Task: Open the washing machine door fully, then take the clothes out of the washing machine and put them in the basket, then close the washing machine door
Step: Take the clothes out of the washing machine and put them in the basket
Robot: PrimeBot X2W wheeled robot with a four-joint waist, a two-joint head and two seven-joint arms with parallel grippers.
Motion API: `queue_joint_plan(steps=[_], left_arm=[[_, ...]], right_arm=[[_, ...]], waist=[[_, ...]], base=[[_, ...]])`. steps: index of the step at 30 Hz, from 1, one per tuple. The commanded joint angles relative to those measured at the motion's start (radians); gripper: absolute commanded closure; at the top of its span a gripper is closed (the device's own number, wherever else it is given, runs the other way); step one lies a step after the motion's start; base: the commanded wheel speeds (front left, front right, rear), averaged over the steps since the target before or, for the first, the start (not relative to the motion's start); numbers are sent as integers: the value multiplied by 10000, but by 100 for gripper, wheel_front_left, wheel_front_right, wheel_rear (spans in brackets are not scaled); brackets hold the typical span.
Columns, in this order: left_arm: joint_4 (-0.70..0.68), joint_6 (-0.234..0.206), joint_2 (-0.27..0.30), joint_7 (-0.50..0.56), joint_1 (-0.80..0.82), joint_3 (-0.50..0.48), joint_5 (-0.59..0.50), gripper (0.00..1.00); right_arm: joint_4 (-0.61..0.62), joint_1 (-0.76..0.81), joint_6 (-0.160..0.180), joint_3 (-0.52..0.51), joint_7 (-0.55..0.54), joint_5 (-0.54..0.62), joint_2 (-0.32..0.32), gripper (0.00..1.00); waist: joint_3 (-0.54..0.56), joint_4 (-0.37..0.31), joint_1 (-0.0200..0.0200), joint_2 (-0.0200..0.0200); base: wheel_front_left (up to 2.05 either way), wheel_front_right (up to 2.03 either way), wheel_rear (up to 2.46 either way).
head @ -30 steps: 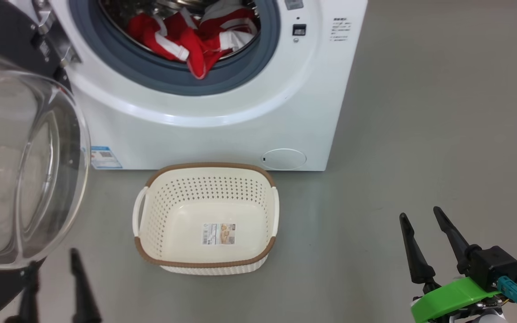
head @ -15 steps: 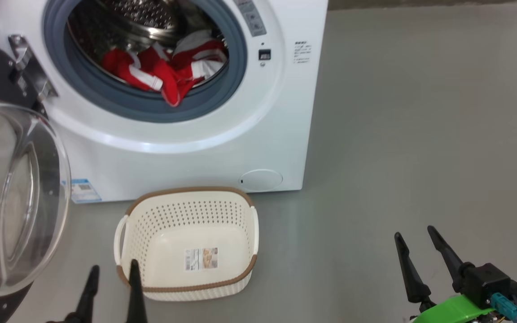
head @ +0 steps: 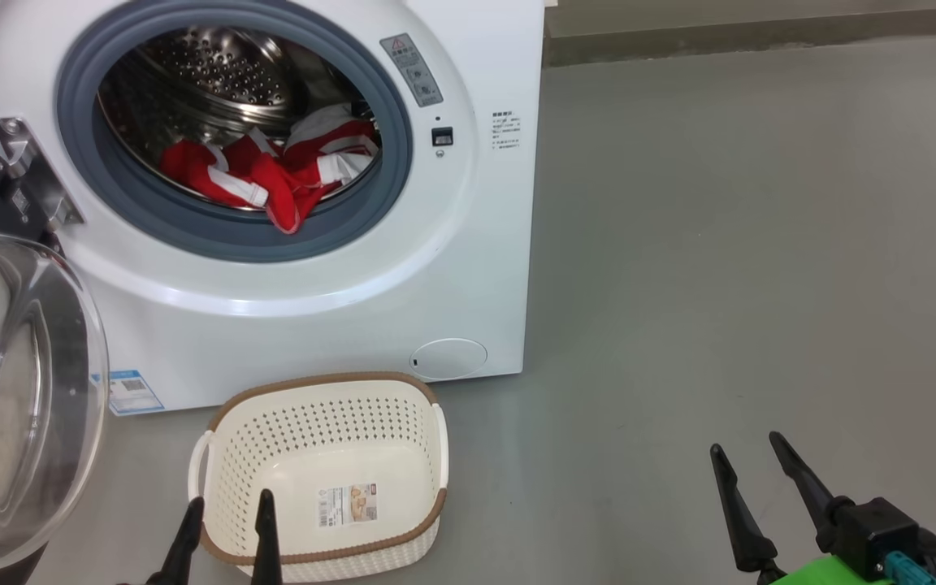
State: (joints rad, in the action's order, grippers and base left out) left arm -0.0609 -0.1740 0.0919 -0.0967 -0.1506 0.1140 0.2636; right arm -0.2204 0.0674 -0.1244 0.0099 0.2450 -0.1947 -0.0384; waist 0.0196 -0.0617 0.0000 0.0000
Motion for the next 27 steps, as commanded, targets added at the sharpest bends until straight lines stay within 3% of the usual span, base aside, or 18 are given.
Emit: queue_joint_plan(steps=[1,27], left_arm=[[-175,74,128,28,140,-270,-76,0],[146,-109,247,12,188,-198,22,0]], right_arm=[[303,-52,-63,218,-20,-100,-118,0],[315,-10,-63,249,-86,-207,-118,0]], waist=[[47,-11,0,0],[94,-76,0,0]], base=[[0,0,0],[0,0,0]])
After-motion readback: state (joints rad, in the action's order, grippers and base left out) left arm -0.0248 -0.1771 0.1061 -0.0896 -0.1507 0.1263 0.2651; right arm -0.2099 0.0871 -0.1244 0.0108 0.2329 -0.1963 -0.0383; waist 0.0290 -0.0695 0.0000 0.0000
